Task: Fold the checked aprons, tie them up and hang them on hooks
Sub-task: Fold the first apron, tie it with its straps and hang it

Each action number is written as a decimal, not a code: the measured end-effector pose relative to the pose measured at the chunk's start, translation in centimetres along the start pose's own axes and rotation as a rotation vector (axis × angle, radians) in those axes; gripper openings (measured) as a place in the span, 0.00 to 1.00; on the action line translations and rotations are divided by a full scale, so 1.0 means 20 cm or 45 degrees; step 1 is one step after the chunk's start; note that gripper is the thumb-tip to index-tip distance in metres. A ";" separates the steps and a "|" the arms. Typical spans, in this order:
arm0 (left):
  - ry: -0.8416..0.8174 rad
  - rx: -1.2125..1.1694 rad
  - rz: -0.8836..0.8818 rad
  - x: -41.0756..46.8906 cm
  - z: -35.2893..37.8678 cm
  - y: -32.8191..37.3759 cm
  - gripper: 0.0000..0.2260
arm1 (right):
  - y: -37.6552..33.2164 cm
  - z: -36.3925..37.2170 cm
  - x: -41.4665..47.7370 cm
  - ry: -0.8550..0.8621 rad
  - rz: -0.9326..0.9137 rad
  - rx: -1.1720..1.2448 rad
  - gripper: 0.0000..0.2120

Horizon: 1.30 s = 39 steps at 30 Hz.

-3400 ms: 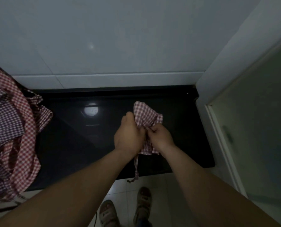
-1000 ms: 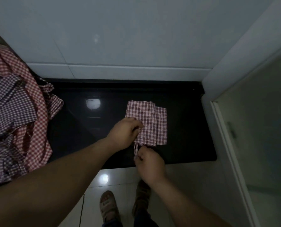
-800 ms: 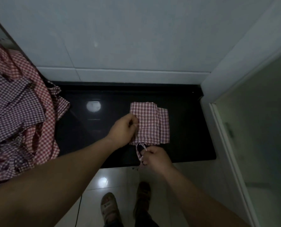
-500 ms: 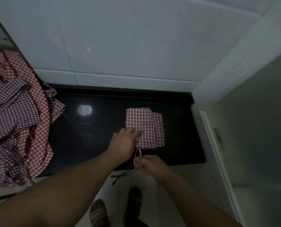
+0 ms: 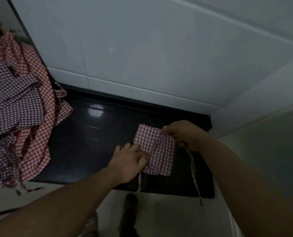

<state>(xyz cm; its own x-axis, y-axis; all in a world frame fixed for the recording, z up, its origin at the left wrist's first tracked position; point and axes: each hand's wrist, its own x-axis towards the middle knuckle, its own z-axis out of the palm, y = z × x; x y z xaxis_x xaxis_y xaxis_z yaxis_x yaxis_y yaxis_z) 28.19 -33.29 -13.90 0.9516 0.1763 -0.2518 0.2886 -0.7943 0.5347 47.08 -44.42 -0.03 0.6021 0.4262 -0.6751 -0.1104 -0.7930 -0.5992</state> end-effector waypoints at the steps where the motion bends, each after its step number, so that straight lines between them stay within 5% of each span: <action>1: 0.051 -0.038 -0.028 -0.01 0.02 0.01 0.21 | -0.03 -0.03 0.08 -0.009 -0.010 -0.117 0.12; 7: 0.352 -0.057 -0.111 -0.01 0.16 0.04 0.13 | -0.03 0.00 0.45 -0.116 -0.273 -0.445 0.12; 13: 0.448 -0.121 -0.158 -0.08 0.22 0.04 0.19 | 0.13 0.06 0.66 -0.075 -0.366 -0.660 0.15; 18: 0.470 -0.648 -0.582 -0.06 0.21 0.10 0.40 | 0.22 0.07 0.68 -0.005 -0.289 -0.770 0.19; 25: -0.095 -1.073 -0.769 0.17 0.05 0.07 0.18 | 0.31 0.14 0.66 0.063 -0.206 -0.477 0.20; 30: 0.005 -1.684 -0.842 0.14 -0.08 0.02 0.21 | 0.33 0.08 0.65 -0.224 0.113 0.164 0.18; 34: 0.117 -2.036 -0.800 0.07 -0.13 0.01 0.28 | 0.35 0.14 0.63 -0.075 0.076 0.274 0.17; 39: 0.179 -2.335 -0.639 -0.01 -0.08 0.09 0.17 | 0.37 0.21 0.62 0.133 0.000 0.324 0.19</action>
<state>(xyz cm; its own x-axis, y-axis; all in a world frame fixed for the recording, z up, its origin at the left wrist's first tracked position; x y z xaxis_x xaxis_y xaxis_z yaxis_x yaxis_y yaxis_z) 28.74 -33.79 -11.56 0.7299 0.2761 -0.6253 0.1524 0.8260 0.5426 50.37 -43.19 -14.55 0.6788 0.3687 -0.6351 -0.2976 -0.6525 -0.6969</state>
